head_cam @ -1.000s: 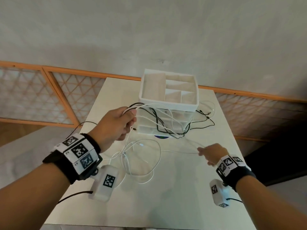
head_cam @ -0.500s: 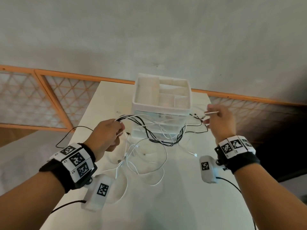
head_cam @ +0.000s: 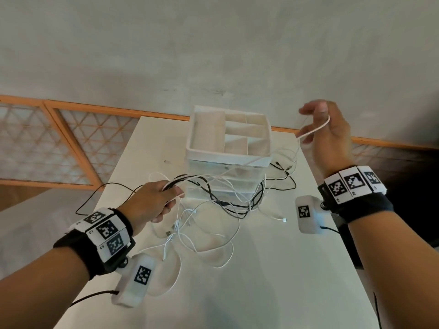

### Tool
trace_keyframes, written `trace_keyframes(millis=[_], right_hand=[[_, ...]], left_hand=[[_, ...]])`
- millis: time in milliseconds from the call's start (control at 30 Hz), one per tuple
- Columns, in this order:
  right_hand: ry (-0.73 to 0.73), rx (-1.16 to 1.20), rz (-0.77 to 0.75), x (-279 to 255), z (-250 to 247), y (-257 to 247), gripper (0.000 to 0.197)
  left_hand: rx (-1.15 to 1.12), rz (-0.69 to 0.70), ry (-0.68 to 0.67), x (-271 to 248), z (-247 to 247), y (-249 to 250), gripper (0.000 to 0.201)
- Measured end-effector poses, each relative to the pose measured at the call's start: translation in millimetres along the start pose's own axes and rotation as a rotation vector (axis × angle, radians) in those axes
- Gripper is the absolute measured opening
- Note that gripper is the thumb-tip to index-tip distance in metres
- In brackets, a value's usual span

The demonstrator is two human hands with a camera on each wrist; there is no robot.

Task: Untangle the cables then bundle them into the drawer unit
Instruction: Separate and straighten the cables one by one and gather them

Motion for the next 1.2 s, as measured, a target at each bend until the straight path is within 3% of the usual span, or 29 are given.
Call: trace_keyframes(millis=[233, 333, 400, 500, 567, 700, 767, 800, 867, 900, 933, 1000, 1033, 1067, 1133, 1167, 1200], right_hand=[[-0.033, 0.0, 0.01, 7, 8, 11, 0.036], [-0.098, -0.124, 0.069, -10, 14, 48, 0.032], [-0.29, -0.348, 0.225, -35, 25, 99, 0.028], [-0.871, -0.741, 0.637, -114, 47, 175, 0.067], [-1.008, -0.736, 0.692, -132, 56, 164, 0.082], [-0.772, -0.303, 0.367, -99, 84, 54, 0.086], [-0.776, -0.101, 0.29, -101, 112, 5, 0.08], [-0.81, -0.108, 0.234, -107, 128, -8, 0.066], [-0.834, -0.28, 0.094, -116, 149, -3, 0.019], [-0.85, -0.377, 0.099, -118, 150, 20, 0.015], [-0.888, -0.457, 0.157, -120, 145, 49, 0.026], [-0.918, -0.638, 0.331, -118, 116, 101, 0.032], [-0.868, -0.715, 0.38, -111, 97, 118, 0.026], [-0.726, -0.763, 0.421, -100, 72, 130, 0.019], [-0.318, -0.709, 0.427, -83, 27, 130, 0.01], [-0.197, -0.649, 0.372, -83, 20, 125, 0.022], [-0.174, -0.601, 0.33, -87, 26, 122, 0.039]], left_hand=[[0.041, 0.095, -0.104, -7, 9, 11, 0.058], [0.021, 0.106, -0.03, -8, -1, 11, 0.05], [0.004, 0.107, 0.047, -6, -9, 12, 0.045], [0.121, 0.126, 0.062, -7, -11, 19, 0.05], [0.208, 0.136, 0.018, -9, -6, 25, 0.051], [0.376, 0.212, -0.111, -10, 21, 49, 0.044], [0.548, 0.33, -0.142, -14, 43, 73, 0.038], [0.618, 0.396, -0.152, -19, 53, 85, 0.037], [0.685, 0.505, -0.199, -30, 71, 104, 0.039], [0.683, 0.532, -0.227, -36, 75, 109, 0.042], [0.665, 0.537, -0.247, -42, 73, 111, 0.045], [0.662, 0.501, -0.25, -46, 57, 106, 0.049], [0.685, 0.453, -0.241, -46, 46, 97, 0.049], [0.715, 0.389, -0.234, -42, 36, 83, 0.046], [0.827, 0.238, -0.249, -34, 26, 46, 0.04], [0.907, 0.164, -0.252, -31, 25, 27, 0.037], [0.978, 0.098, -0.236, -26, 25, 8, 0.035]])
Point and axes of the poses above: each hand's wrist, its own x-axis towards the middle knuckle, its own z-axis out of the palm, y = z × x, the point moved 9 cm from there along x, towards the middle knuckle, and after that the axes turned 6 degrees about -y, right-handed, at the moved point
